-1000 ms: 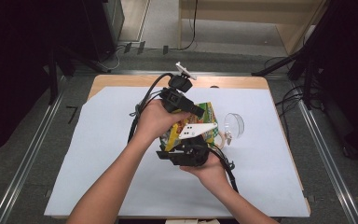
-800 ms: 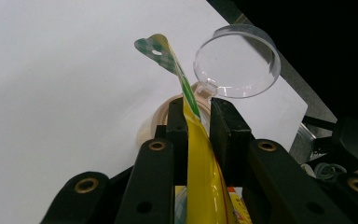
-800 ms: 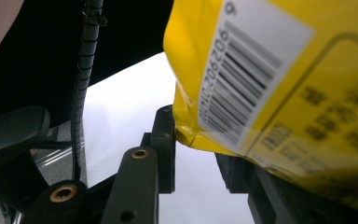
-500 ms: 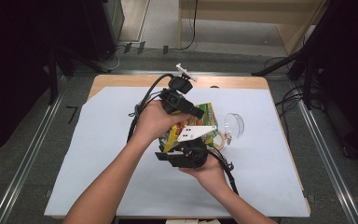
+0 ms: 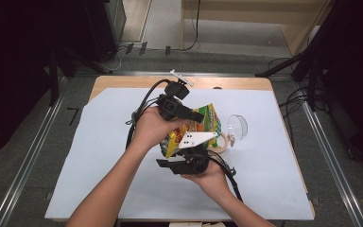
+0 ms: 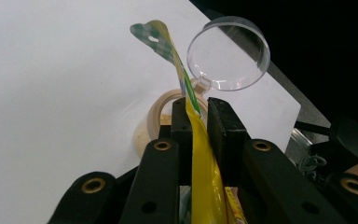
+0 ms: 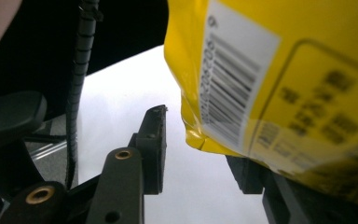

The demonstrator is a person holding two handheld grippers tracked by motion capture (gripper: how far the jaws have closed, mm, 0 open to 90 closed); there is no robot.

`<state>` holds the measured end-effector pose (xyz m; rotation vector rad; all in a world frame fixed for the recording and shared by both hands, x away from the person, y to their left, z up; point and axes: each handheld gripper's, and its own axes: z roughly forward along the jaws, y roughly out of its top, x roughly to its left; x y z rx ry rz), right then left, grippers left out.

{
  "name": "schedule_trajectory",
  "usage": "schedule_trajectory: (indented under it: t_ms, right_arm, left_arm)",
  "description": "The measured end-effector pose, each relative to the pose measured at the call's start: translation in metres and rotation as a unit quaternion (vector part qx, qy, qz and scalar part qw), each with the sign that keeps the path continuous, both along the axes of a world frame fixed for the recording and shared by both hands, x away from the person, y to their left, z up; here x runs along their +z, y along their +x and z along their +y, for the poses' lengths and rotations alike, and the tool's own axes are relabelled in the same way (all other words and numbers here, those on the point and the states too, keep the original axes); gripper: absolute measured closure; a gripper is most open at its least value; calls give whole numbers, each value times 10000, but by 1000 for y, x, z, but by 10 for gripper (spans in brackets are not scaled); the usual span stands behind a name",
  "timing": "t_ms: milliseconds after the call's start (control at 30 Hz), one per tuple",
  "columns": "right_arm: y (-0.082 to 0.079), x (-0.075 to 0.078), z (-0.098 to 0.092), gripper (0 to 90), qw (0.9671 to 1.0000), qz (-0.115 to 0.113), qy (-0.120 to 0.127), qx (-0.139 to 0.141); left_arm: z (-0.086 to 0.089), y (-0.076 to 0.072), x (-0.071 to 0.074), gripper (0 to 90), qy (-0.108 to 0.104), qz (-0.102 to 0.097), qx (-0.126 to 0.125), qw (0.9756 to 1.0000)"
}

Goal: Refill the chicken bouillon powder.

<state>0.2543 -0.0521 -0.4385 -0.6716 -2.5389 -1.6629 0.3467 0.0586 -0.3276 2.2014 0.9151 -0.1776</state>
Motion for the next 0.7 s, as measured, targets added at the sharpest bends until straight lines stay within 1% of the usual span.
schedule_trajectory:
  t_ms: [167, 233, 267, 367, 400, 467, 567, 600, 633, 700]
  right_arm:
    - [-1, -7, 2, 604, 10000, -83, -31, -9]
    - [-2, -8, 2, 604, 10000, -67, -29, 13]
    - [-2, -9, 2, 604, 9999, -104, -40, 22]
    - [-3, -12, 3, 598, 10000, -81, -41, 31]
    - [-3, -13, 4, 589, 9999, -104, -36, 38]
    - [-2, -17, 4, 545, 9999, -16, 60, 131]
    - [-3, -20, 6, 539, 9999, 3, 41, 133]
    - [-3, -22, 6, 539, 9999, -29, 15, 153]
    - [-3, -22, 6, 539, 9999, -29, 15, 153]
    - [-4, -24, 6, 538, 9999, -17, 25, 139]
  left_arm:
    - [4, -4, -2, 842, -5, -38, -4, 10000]
    - [6, -7, -3, 854, -39, -68, -19, 10000]
    - [7, -8, -4, 855, -79, -70, -14, 9999]
    - [11, -9, -6, 857, -110, -85, -15, 9999]
    - [13, -10, -7, 858, -144, -76, -13, 9999]
    - [17, -11, -10, 861, -204, -66, -19, 9998]
    - [21, -12, -13, 863, -268, -59, -27, 9996]
    - [24, -14, -14, 863, -321, -73, -34, 9995]
    - [24, -14, -14, 863, -321, -73, -34, 9995]
    - [27, -16, -16, 863, -356, -122, -25, 9993]
